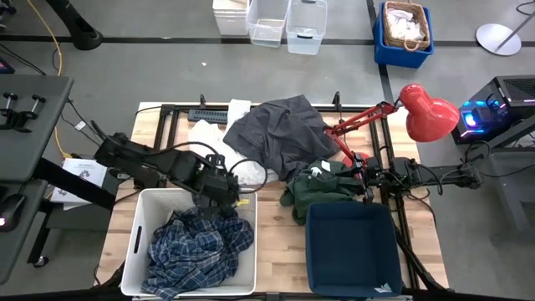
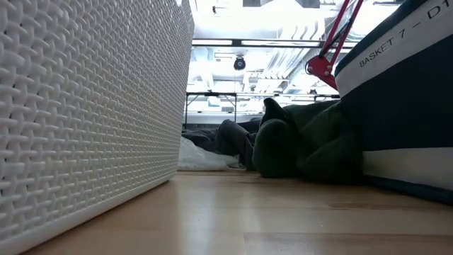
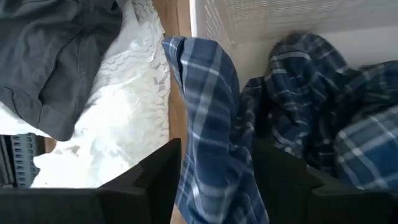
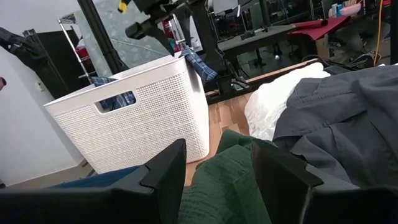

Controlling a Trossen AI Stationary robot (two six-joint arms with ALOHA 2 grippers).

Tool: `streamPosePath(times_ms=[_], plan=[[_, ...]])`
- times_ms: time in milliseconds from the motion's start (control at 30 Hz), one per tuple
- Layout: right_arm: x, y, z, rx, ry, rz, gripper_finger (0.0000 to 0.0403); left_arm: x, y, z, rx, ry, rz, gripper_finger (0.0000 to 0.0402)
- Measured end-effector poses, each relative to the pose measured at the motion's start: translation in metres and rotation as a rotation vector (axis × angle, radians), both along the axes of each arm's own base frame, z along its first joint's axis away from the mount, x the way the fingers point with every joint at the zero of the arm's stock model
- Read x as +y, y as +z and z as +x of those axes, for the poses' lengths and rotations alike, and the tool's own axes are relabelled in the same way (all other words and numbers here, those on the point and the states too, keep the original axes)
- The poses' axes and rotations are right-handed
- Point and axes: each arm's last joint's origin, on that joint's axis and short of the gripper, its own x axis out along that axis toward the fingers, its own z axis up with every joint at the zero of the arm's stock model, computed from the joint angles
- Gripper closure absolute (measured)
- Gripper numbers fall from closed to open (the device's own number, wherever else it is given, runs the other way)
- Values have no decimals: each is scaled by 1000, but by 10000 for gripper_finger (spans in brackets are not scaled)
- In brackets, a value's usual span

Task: Sort clothes
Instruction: Put the blue checkered pajamas into the white bin

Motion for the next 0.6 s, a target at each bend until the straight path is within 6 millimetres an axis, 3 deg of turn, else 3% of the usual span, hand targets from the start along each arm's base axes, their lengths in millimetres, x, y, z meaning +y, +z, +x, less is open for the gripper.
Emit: streamPosePath(times_ms=[200, 333, 600], plan=[[0, 0, 0, 0, -1, 0, 224, 1, -12, 11, 42, 16, 26, 217], [0, 0, 0, 1, -1, 0, 224, 3, -15, 14, 45, 32, 36, 242], [0, 0, 0, 0, 0, 0, 224, 5, -8, 9, 18, 51, 24, 389]])
